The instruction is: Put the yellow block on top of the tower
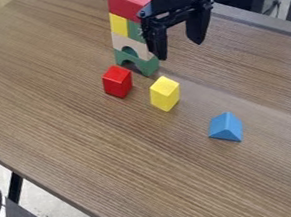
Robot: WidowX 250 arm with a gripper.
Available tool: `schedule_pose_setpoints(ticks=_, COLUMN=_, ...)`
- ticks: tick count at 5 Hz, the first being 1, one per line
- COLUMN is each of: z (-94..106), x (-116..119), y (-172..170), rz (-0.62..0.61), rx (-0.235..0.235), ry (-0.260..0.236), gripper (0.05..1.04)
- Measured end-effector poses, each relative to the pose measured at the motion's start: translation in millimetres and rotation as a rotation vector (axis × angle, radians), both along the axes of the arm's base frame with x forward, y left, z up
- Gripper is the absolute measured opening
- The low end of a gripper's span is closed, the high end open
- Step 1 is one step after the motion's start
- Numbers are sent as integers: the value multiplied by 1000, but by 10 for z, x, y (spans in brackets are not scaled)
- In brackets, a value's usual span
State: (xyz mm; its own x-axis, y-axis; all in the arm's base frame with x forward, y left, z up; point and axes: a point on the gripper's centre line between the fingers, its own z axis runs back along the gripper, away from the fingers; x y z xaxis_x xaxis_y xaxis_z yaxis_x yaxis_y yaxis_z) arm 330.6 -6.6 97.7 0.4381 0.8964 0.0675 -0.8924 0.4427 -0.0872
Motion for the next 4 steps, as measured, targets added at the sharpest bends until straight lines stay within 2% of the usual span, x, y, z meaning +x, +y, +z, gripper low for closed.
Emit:
schedule_pose_setpoints(ticks=1, z=-118, x=-44, y=4, rz=2, rx=0, ry=40, gripper=998)
schedule_pose_setpoints(ticks=3, z=-246, x=-126, y=48, rz=15, rx=25, ry=53, gripper=998)
schedule_pose_setpoints(ticks=4, z=-323, x=-168, y=86, rz=61, rx=51, ry=49, gripper=998)
